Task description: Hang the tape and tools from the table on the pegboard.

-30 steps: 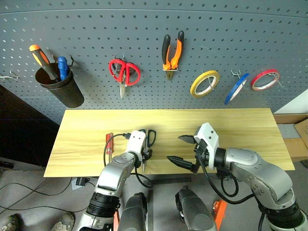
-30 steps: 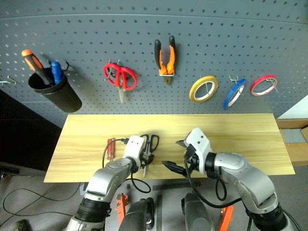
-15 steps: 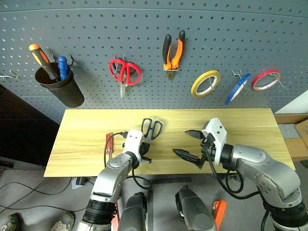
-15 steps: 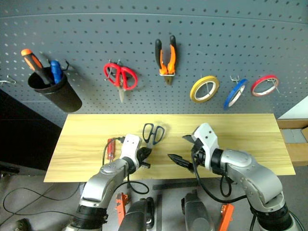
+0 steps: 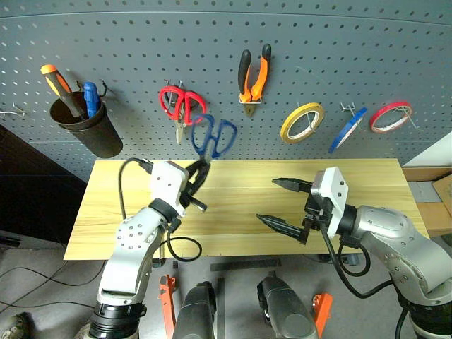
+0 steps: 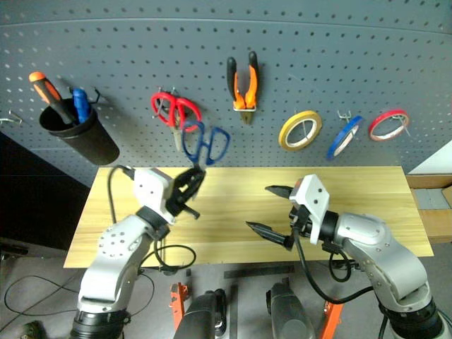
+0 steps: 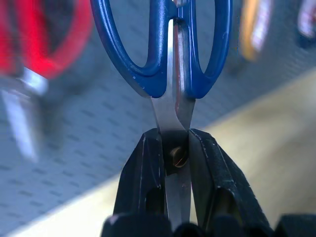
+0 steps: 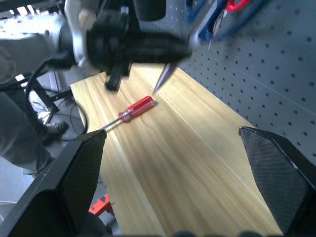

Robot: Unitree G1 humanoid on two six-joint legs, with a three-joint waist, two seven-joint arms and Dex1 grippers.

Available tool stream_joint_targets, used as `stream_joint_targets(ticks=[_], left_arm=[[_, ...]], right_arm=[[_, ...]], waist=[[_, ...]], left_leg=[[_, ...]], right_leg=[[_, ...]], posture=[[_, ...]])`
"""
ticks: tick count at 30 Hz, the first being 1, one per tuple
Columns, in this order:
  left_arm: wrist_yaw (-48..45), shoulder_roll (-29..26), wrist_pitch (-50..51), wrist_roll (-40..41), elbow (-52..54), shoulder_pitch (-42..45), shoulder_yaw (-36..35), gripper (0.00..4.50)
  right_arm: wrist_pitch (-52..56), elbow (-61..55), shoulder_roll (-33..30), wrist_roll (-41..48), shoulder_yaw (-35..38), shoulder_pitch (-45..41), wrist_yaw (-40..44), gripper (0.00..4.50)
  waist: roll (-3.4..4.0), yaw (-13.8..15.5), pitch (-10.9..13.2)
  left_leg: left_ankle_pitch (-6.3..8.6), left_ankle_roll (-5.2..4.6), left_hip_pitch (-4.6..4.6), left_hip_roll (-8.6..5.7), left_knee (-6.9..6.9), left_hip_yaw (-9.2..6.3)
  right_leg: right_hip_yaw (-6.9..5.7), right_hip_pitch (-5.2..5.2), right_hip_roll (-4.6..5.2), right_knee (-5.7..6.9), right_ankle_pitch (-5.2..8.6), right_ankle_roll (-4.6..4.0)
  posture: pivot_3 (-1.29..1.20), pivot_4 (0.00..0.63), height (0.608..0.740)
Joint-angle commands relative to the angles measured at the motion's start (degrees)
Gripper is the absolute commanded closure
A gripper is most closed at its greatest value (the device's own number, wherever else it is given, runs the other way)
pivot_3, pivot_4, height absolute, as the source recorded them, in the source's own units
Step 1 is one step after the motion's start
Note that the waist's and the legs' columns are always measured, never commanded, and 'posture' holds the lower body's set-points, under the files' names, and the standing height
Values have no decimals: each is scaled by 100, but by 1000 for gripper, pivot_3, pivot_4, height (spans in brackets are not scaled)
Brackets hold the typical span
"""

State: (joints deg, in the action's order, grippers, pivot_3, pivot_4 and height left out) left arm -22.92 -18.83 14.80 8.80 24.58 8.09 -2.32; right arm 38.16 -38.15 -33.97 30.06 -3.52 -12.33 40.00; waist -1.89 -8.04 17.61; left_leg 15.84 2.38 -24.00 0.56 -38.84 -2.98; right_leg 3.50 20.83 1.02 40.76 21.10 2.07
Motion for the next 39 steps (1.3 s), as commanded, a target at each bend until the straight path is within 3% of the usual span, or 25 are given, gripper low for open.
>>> stream_joint_targets(ticks=[1,12,35,39], left_arm=[[84,41,-249,53,475,100,-46,4058],[632,242,84,257,484,383,-505,4058],[835,388,401,548,439,221,-446,4058],[889,505,482,605,55,350,-443,4059]], right_arm=[[-225,-99,-74,-26,62,-64,79,0],[-284,-5,-108,-27,97,-196,68,0],[-344,209,-84,69,295,-606,25,0],[-372,263,-40,42,241,-700,4,0]], waist=[[0,2,0],[0,-10,2],[-1,-9,2],[-1,-8,2]], left_leg=[[1,-1,-1,0,0,0],[2,-4,-2,0,0,0],[2,-4,-3,0,-1,1],[2,-4,-2,0,-2,0]], right_leg=[[0,0,0,-2,0,0],[0,1,0,-2,0,0],[-1,1,0,-2,0,0],[-2,1,0,-1,0,0]], posture=[[-233,308,740],[-241,310,740],[-249,292,740],[-252,290,740]])
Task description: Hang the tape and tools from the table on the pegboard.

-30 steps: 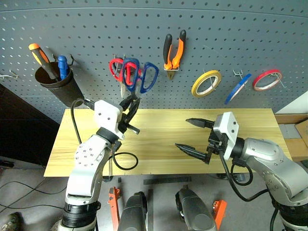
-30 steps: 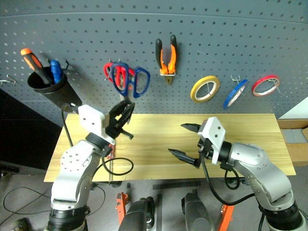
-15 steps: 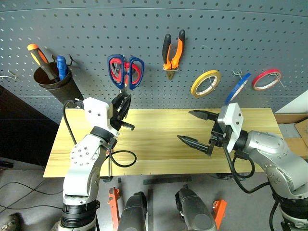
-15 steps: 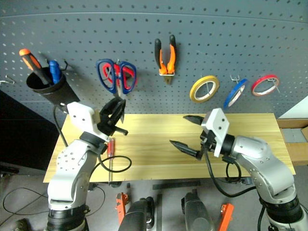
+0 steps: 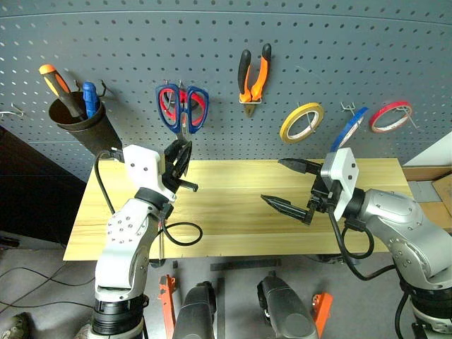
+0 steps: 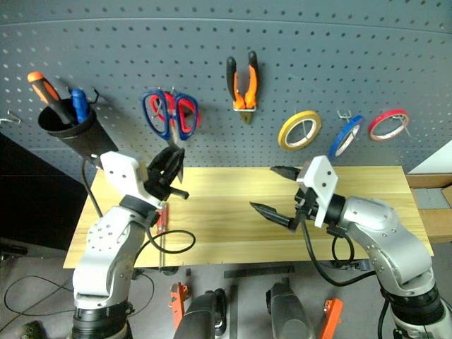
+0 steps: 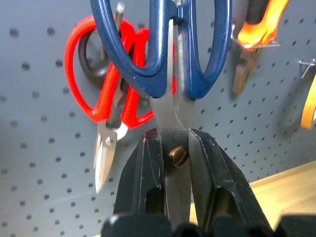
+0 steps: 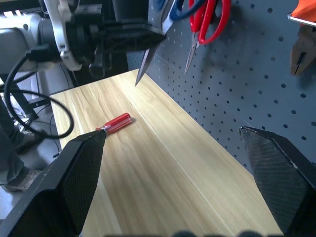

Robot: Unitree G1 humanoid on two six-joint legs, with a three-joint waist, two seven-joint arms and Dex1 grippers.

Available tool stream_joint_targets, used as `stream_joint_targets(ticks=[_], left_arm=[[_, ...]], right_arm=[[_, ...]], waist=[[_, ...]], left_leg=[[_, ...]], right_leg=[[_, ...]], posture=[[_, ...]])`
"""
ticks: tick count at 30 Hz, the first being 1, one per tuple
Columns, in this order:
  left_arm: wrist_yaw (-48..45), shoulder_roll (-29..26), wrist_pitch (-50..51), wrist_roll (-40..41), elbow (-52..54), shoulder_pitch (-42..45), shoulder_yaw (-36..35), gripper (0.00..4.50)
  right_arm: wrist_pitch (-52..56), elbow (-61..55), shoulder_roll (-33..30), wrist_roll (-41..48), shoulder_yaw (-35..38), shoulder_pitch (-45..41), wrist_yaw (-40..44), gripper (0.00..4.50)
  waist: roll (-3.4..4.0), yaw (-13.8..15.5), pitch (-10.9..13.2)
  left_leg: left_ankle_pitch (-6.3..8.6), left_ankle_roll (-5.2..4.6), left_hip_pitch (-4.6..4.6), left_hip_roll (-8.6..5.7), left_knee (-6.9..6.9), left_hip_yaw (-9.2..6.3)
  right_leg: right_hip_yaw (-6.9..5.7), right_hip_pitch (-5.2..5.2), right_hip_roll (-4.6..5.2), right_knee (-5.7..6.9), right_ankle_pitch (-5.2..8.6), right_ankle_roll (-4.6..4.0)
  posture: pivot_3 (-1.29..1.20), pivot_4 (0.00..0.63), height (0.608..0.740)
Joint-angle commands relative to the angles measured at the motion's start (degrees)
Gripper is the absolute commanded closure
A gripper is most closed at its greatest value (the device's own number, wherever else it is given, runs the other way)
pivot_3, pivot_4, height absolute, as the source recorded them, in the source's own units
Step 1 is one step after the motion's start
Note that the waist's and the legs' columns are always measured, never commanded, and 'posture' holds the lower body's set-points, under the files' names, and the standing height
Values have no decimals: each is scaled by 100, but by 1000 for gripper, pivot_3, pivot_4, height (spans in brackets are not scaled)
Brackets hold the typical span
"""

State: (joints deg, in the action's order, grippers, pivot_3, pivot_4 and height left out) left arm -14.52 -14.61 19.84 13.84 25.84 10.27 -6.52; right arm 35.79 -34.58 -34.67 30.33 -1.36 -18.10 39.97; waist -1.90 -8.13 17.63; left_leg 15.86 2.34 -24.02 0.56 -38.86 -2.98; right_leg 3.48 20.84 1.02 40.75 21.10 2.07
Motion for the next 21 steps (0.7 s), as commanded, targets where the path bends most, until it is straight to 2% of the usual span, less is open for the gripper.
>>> stream_joint_targets(ticks=[1,11,12,15,20,21], left_arm=[[62,100,-23,85,-193,182,-30,4059],[-64,157,-425,-36,-1048,601,58,4082],[-132,113,-480,-43,-1021,538,83,3359],[-160,-98,-630,-369,-1018,108,195,2432],[-100,-361,453,-432,-1495,-540,193,697],[-50,-405,730,-429,-1504,-544,159,697]], right_arm=[[-140,-81,40,8,12,-153,0,0],[-141,-74,184,15,1,-359,-135,0],[-127,-115,208,26,0,-355,-173,0],[-112,-201,235,4,-34,-238,-255,0],[31,-322,290,-141,-267,-45,-523,0],[129,-345,293,-175,-306,-42,-621,0]], waist=[[0,0,0],[0,-9,0],[0,-12,0],[1,-40,-1],[2,-110,-1],[2,-122,-1]], left_leg=[[0,0,0,0,-1,1],[0,0,-2,0,-3,3],[0,1,-3,0,-3,3],[-1,1,-2,1,-1,4],[1,-1,1,2,4,1],[1,-1,0,2,3,1]], right_leg=[[0,0,0,1,0,0],[-1,2,0,2,0,0],[-1,2,0,1,0,0],[0,3,0,1,0,0],[0,6,1,4,0,0],[2,9,1,8,0,0]], posture=[[-252,290,740],[-264,289,740],[-267,289,740],[-261,285,740],[-261,287,740],[-258,289,740]])
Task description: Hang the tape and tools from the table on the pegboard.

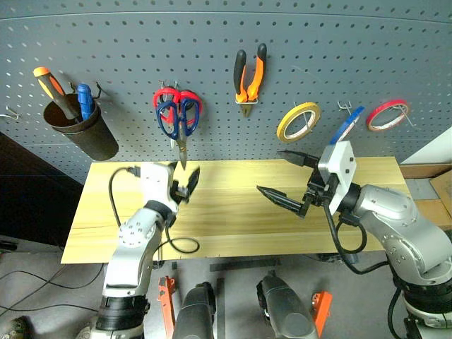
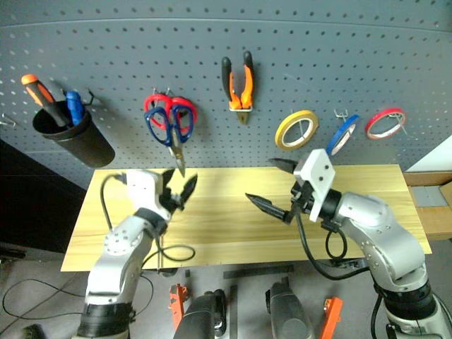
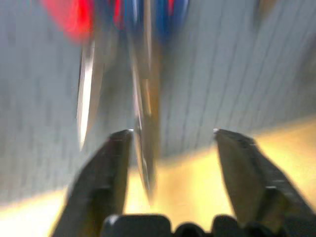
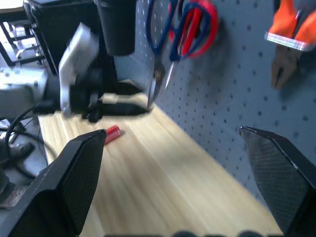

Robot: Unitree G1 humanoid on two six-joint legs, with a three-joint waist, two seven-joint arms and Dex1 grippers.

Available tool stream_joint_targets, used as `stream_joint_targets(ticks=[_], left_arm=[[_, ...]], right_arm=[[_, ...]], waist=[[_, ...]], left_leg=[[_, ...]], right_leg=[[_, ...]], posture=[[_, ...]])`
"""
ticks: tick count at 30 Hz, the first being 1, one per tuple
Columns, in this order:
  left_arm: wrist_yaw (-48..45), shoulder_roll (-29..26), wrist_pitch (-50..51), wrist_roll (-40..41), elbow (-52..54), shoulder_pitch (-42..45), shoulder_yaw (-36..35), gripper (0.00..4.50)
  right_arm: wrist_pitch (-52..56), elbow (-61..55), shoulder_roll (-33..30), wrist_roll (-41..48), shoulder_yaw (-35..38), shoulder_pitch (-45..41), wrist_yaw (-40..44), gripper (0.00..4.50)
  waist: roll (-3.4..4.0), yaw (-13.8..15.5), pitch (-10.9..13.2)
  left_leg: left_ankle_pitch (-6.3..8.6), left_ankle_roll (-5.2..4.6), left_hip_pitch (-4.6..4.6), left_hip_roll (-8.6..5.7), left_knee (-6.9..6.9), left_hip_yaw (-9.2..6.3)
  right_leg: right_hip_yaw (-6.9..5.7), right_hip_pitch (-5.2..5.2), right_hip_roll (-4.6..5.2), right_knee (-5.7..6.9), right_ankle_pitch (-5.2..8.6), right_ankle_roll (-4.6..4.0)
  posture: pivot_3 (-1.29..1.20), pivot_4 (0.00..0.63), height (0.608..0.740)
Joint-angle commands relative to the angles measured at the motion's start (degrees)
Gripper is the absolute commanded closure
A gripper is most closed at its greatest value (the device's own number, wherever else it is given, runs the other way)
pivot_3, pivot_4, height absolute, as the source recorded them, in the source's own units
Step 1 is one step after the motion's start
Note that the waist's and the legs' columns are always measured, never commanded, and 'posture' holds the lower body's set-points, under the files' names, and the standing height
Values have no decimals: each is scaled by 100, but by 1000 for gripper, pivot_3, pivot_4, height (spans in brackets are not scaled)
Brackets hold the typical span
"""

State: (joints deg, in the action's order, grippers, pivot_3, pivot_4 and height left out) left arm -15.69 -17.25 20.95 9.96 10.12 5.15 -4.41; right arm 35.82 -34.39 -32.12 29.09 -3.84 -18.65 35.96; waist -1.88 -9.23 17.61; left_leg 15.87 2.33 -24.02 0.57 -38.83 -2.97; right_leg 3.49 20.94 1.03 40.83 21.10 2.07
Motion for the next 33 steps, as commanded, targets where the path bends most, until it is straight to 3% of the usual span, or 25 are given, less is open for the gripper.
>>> stream_joint_targets(ticks=[1,5,11,20,23,29,30,33], left_arm=[[160,-171,882,-15,28,7,-161,697],[408,-341,1769,45,-198,244,-540,697],[432,-482,2809,184,-742,786,-810,697],[304,-573,3585,198,-1202,918,-756,697],[463,-542,3726,171,-1185,863,-924,1304],[495,-416,3710,241,-976,778,-977,3462],[499,-404,3611,229,-844,733,-967,3649],[514,-380,3232,177,-350,577,-939,3647]], right_arm=[[281,-377,40,-113,-110,9,-354,0],[1431,-354,193,34,-162,-84,-984,0],[3206,-157,954,724,210,-479,-1668,0],[3914,-210,1184,790,-70,-820,-1873,0],[3801,-223,1029,640,-247,-921,-1842,0],[3690,-123,992,526,-280,-1023,-1841,0],[3687,-117,991,536,-252,-1039,-1828,0],[3607,-114,970,572,-168,-1069,-1754,0]], waist=[[0,-15,0],[-1,-1,0],[0,-30,0],[1,-45,0],[1,-55,0],[2,-53,1],[2,-53,1],[2,-52,1]], left_leg=[[0,0,-3,0,-2,0],[-1,1,-2,-1,-11,-8],[-1,1,-8,-1,-8,-2],[-1,0,-37,0,-6,-4],[0,0,-35,-1,-8,-1],[0,0,-34,-1,-7,-2],[0,0,-34,-1,-7,-2],[0,0,-35,-1,-7,0]], right_leg=[[0,3,0,3,0,0],[-4,2,0,13,0,0],[-2,12,0,15,0,0],[-4,42,1,16,0,0],[1,41,1,16,0,0],[-1,40,1,17,0,0],[-1,40,2,16,0,0],[0,40,3,14,0,0]], posture=[[-257,290,740],[-254,295,740],[-246,310,740],[-258,328,740],[-258,328,740],[-261,326,740],[-261,325,740],[-257,323,740]])
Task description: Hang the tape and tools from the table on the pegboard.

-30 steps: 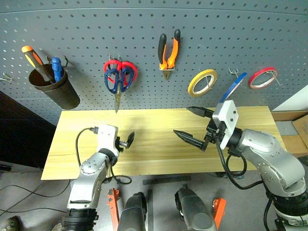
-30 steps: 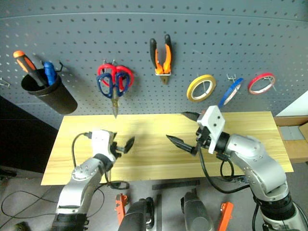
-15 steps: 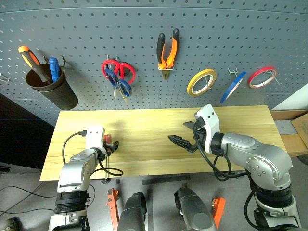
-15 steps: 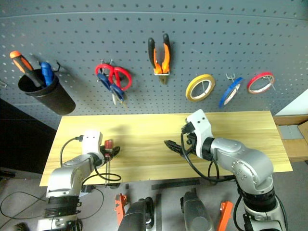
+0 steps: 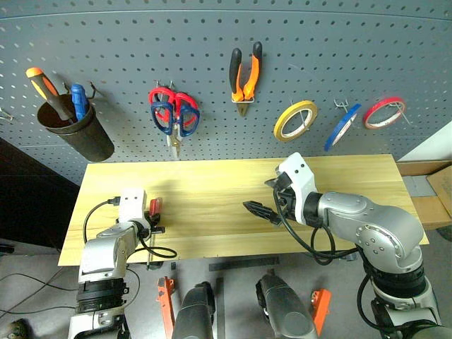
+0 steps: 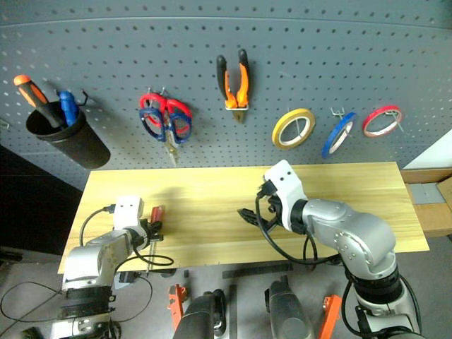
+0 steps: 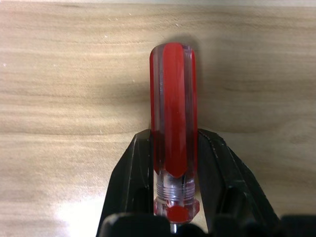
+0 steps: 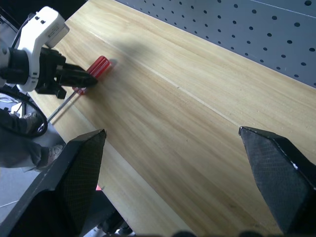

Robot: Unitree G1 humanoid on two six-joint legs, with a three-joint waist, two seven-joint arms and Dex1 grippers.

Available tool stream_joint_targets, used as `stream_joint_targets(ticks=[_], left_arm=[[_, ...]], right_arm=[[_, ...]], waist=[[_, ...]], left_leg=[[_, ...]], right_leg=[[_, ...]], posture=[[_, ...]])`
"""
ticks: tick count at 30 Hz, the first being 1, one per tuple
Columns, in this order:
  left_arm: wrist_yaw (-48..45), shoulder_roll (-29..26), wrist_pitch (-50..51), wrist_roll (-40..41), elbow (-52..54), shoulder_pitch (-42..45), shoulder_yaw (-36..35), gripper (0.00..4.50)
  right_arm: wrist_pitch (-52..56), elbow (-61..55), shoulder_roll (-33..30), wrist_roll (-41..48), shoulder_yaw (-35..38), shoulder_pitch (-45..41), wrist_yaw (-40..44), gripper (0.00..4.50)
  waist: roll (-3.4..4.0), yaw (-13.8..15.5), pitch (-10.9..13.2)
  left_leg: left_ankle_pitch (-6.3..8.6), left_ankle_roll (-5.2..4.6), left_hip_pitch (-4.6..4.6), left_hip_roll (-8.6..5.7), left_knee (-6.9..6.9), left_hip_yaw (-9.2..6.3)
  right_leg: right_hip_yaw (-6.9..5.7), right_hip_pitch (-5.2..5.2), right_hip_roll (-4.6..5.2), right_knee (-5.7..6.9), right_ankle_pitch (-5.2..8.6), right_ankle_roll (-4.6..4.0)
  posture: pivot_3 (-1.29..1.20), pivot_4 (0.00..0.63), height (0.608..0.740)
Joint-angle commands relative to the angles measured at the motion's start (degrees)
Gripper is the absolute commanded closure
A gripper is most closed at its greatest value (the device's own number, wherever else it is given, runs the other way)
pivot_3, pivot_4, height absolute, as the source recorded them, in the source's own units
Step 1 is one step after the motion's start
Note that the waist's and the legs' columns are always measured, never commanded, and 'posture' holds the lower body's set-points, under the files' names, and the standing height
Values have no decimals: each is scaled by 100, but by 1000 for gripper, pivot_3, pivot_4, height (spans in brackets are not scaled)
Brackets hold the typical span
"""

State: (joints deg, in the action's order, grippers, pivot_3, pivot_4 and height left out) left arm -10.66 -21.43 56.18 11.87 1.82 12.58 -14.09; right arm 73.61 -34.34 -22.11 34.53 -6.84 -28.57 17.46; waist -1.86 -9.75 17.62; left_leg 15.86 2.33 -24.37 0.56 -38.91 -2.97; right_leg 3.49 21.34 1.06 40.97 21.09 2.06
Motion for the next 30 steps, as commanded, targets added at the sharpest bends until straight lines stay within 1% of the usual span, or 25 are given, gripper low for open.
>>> stream_joint_targets(ticks=[1,4,6,9,12,15,16,19,22,25,30], left_arm=[[16,53,-475,-40,708,-242,46,3647],[81,181,-1080,-89,1475,-523,39,3647],[91,86,-1592,-329,1958,-760,191,3647],[56,7,-2458,-554,2572,-1113,176,3647],[12,-23,-3163,-664,3005,-1366,48,3647],[37,-79,-3556,-754,3214,-1283,-28,3647],[54,-99,-3603,-761,3256,-1167,-58,3647],[180,-358,-3791,-737,3006,-6,-307,3647],[259,-472,-3752,-550,2584,910,-532,3647],[244,-447,-3791,-292,2235,1617,-623,3647],[339,-398,-3643,158,1923,2436,-805,3647]], right_arm=[[-266,-142,-68,54,145,-88,182,0],[-1002,-326,-349,-45,36,-69,670,0],[-1533,-488,-597,-9,-5,11,1173,0],[-1968,-611,-779,428,218,73,1888,0],[-2396,-456,-935,373,266,-31,2246,0],[-2807,-145,-941,164,236,-189,2366,0],[-2912,-46,-914,123,241,-243,2363,0],[-3487,342,-825,-58,223,-437,2566,0],[-3748,578,-780,-74,239,-578,2731,0],[-3843,768,-750,-28,278,-736,2809,0],[-3890,920,-795,6,316,-870,2892,0]], waist=[[-1,1,1],[-3,10,2],[-3,23,2],[-2,23,2],[-3,35,1],[-5,63,0],[-5,84,0],[-9,193,-2],[-17,236,-22],[-18,230,-31],[-22,203,-34]], left_leg=[[0,0,0,0,0,-1],[0,0,-5,1,1,-3],[0,1,-10,0,1,-3],[0,1,-10,1,7,-2],[0,0,-9,1,8,-2],[0,0,-9,0,3,-3],[0,0,-9,0,2,-3],[-2,1,-7,1,-3,-8],[-13,12,-15,0,-9,-25],[-20,27,-15,-2,-4,-15],[-21,30,-47,5,-4,-20]], right_leg=[[-1,0,0,0,0,0],[-4,3,0,-2,0,0],[-4,3,1,-9,0,0],[-5,3,1,-15,0,0],[-5,2,1,-14,0,0],[-5,2,1,-12,0,0],[-6,2,1,-10,0,0],[-14,4,0,2,0,0],[-68,4,2,4,-3,-3],[-89,2,14,-8,-3,-3],[-115,27,14,5,-3,-3]], posture=[[-252,320,740],[-237,313,740],[-223,306,740],[-215,298,740],[-193,284,740],[-175,273,740],[-175,273,740],[-153,252,740],[-147,240,740],[-146,221,740],[-155,201,740]])
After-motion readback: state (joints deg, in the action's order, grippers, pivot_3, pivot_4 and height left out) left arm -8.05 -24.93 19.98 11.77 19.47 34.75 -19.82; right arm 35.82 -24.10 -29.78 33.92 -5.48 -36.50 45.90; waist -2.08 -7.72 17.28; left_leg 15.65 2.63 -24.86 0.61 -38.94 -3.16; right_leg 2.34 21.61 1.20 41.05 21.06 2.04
